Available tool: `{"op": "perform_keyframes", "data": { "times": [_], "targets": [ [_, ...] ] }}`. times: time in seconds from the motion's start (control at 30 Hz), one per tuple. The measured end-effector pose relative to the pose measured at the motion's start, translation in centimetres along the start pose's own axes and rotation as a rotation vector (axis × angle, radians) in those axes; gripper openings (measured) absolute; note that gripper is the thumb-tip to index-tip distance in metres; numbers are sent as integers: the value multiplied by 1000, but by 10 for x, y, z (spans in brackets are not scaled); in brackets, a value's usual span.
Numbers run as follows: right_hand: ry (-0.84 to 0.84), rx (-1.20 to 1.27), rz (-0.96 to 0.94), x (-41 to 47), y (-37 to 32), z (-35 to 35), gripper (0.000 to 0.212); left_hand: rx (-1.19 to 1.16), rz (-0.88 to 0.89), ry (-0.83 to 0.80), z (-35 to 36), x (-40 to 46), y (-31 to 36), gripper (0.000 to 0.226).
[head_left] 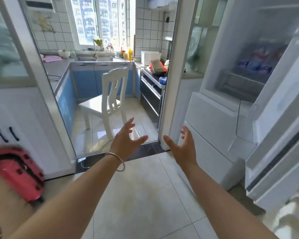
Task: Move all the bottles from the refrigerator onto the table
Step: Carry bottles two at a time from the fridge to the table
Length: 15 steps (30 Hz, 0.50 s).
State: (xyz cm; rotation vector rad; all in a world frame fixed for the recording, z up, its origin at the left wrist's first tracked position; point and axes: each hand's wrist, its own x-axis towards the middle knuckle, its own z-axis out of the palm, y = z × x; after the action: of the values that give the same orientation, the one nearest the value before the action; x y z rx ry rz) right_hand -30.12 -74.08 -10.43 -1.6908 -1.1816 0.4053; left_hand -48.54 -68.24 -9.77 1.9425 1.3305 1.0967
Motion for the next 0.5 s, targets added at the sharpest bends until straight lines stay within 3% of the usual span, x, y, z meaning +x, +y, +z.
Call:
{"op": "perform_keyframes", "data": {
  "times": [0.3,0.5],
  "targets": [
    [180,79,95,209,-9,16,79,-56,91,-109,61,207,33,86],
    [334,88,122,314,3,10,69,-192,162,-179,124,324,49,76]
  ]
}}
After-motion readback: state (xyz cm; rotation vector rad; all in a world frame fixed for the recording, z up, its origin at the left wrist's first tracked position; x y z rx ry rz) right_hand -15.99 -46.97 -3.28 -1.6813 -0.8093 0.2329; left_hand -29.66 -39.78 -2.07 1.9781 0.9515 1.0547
